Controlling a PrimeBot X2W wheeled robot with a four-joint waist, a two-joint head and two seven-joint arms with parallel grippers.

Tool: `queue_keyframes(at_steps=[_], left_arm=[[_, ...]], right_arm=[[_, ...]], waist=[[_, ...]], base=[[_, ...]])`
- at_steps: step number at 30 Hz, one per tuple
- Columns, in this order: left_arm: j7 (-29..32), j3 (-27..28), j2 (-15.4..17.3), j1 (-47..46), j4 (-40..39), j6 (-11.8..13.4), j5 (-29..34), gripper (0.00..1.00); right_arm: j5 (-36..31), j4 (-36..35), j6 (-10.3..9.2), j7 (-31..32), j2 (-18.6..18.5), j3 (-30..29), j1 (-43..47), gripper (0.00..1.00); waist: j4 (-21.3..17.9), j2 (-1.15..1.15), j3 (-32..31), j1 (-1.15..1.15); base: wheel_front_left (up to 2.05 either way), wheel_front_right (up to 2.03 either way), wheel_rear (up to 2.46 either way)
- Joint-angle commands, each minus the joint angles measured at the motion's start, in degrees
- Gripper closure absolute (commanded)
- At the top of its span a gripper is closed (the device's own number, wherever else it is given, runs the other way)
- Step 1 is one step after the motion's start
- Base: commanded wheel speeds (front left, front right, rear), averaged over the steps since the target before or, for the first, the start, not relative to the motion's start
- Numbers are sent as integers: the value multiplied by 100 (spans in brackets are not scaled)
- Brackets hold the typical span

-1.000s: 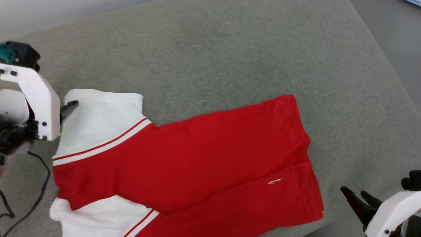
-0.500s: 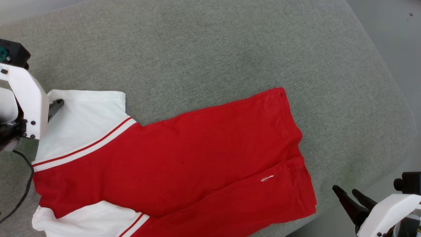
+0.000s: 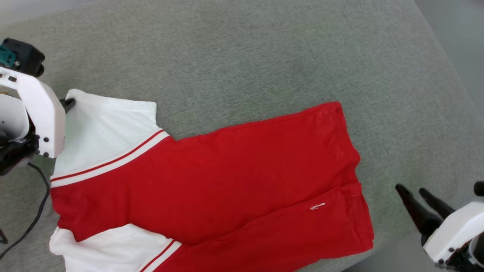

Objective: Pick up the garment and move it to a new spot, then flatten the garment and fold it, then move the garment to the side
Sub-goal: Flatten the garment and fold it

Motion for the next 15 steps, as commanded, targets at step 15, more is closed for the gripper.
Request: queue_keyframes(at_steps=[15], left_arm=[[-363, -184, -302, -153, -381, -144, -173, 100]], right_arm=[[-442, 1259, -3, 358, -2, 21, -1986, 0]], waist=[[703, 0, -262, 0]], base=[[0, 0, 0]])
